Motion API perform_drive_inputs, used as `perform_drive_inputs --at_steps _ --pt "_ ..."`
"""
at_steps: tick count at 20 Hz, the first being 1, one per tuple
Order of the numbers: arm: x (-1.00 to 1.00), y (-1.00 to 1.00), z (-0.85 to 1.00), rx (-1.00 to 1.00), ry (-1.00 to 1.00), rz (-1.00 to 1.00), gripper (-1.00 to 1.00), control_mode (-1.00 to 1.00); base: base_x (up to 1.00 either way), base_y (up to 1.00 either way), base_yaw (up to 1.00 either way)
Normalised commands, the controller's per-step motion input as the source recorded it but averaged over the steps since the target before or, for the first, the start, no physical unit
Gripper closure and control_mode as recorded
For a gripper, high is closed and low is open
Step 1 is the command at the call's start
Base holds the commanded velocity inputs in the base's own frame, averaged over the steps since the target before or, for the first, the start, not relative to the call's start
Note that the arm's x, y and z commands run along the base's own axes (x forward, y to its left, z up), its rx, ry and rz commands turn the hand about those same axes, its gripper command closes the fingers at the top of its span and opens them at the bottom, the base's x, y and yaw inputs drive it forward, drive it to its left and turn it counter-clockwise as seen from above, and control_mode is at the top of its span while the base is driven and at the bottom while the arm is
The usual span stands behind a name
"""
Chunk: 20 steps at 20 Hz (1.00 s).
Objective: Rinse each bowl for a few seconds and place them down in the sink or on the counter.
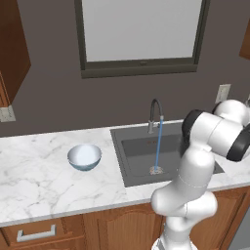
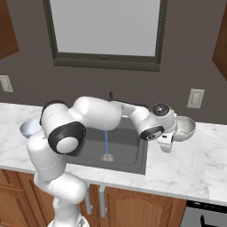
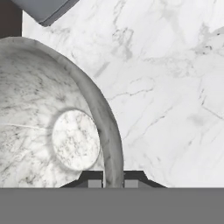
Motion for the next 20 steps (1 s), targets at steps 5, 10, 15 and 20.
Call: perform_drive_inputs --at_steps 5,10,15,20 --pt "-0.04 0.10 0.03 0.14 0.10 0.08 1.00 -1.00 0.00 0.00 0.00" --pt "0.00 0.14 0.02 0.15 0.15 0.09 1.00 -1.00 0.00 0.00 0.00" --pt "0.00 0.20 0.01 0.15 0.12 0.09 1.00 -1.00 0.00 0.00 0.00" --pt "0.00 0.27 0.00 0.09 0.05 0.09 1.00 -1.00 0.00 0.00 0.00"
